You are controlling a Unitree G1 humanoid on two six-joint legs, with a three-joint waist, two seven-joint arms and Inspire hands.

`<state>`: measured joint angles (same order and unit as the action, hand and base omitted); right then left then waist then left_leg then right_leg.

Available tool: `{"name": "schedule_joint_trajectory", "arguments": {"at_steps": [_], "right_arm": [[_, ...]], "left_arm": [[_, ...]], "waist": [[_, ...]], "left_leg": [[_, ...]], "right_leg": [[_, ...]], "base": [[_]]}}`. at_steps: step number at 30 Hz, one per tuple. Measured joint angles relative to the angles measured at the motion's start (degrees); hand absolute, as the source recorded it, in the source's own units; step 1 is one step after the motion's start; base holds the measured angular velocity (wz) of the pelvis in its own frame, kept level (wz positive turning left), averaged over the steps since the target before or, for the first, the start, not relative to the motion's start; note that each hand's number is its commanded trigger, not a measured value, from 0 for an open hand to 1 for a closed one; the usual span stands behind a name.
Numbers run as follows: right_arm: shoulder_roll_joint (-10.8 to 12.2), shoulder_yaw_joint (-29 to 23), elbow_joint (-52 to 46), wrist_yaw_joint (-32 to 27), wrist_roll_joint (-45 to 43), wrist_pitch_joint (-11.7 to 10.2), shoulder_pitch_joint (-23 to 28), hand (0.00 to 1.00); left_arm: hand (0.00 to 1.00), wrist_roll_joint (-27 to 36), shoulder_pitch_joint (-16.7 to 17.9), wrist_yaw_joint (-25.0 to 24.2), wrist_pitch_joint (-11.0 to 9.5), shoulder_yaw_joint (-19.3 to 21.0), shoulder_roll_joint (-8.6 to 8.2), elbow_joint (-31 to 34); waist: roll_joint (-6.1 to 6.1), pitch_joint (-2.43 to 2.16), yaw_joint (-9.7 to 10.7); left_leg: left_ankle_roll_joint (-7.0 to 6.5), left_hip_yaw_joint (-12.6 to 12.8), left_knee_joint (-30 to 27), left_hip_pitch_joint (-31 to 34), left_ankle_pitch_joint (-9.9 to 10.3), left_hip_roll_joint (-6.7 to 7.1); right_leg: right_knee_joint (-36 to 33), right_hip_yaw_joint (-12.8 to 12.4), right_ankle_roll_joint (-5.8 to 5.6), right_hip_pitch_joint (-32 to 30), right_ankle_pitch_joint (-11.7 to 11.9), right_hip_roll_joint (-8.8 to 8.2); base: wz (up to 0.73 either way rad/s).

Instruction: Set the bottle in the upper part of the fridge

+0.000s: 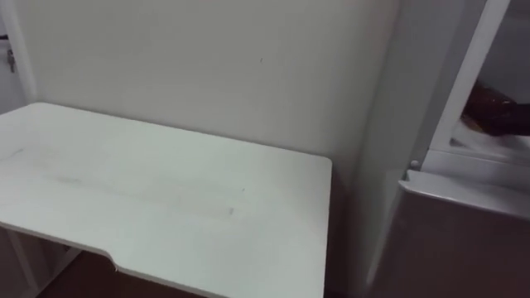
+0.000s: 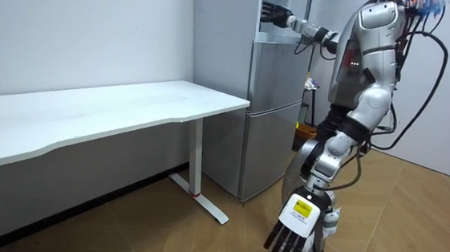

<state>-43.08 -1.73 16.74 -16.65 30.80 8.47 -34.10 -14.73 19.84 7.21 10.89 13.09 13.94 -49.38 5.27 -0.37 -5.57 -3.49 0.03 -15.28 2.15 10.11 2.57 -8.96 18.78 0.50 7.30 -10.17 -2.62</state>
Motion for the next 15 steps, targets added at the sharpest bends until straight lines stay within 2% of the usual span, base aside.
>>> {"name": "schedule_joint_trajectory", "arguments": {"at_steps": [2,7,10,13,15], "right_arm": [[1.94,-0.06,-2.25,-0.44,-0.71,0.0,0.22,0.0],[3.82,-0.54,-10.42,-2.31,-6.41,-0.07,5.38,0.0],[6.18,-0.7,-16.55,-3.89,-9.23,-0.2,7.88,0.0],[9.12,-0.83,-22.53,-6.31,-13.56,-1.11,10.5,0.0],[10.57,-0.86,-26.9,-7.15,-17.18,-3.06,12.78,0.0]], "left_arm": [[0.0,-0.05,-0.01,-0.11,0.05,-0.39,-0.33,-0.24],[0.0,-0.14,-0.9,-0.24,-0.02,-0.96,-0.7,-1.36],[0.0,0.0,-1.52,0.07,-0.04,-1.44,-0.93,-2.64],[0.0,0.0,-2.12,1.06,-0.6,-3.02,-1.14,-4.02],[0.0,-0.37,-2.62,1.11,-1.66,-3.96,-1.47,-5.16]], "waist": [[-0.32,-0.08,1.02],[-0.43,-0.09,0.86],[-0.41,-0.03,1.07],[-0.51,0.04,1.92],[-0.6,0.09,2.0]], "left_leg": [[-0.12,0.5,0.07,-0.74,0.11,-0.05],[-0.36,1.45,0.56,-1.89,0.33,0.01],[-0.46,2.18,0.8,-2.57,0.38,-0.04],[-0.58,2.41,0.79,-2.82,0.48,-0.05],[-0.61,2.65,0.7,-2.87,0.52,-0.07]], "right_leg": [[-0.23,-0.12,-0.13,0.52,-0.08,-0.1],[-0.9,-1.67,-0.39,0.76,-0.24,-0.17],[-1.03,-2.89,-0.46,0.89,-0.2,-0.15],[-0.84,-3.03,-0.51,0.8,-0.22,-0.28],[-0.76,-3.16,-0.53,0.8,-0.22,-0.23]], "base": [[-0.07],[-0.14],[-0.14],[-0.03],[-0.04]]}}
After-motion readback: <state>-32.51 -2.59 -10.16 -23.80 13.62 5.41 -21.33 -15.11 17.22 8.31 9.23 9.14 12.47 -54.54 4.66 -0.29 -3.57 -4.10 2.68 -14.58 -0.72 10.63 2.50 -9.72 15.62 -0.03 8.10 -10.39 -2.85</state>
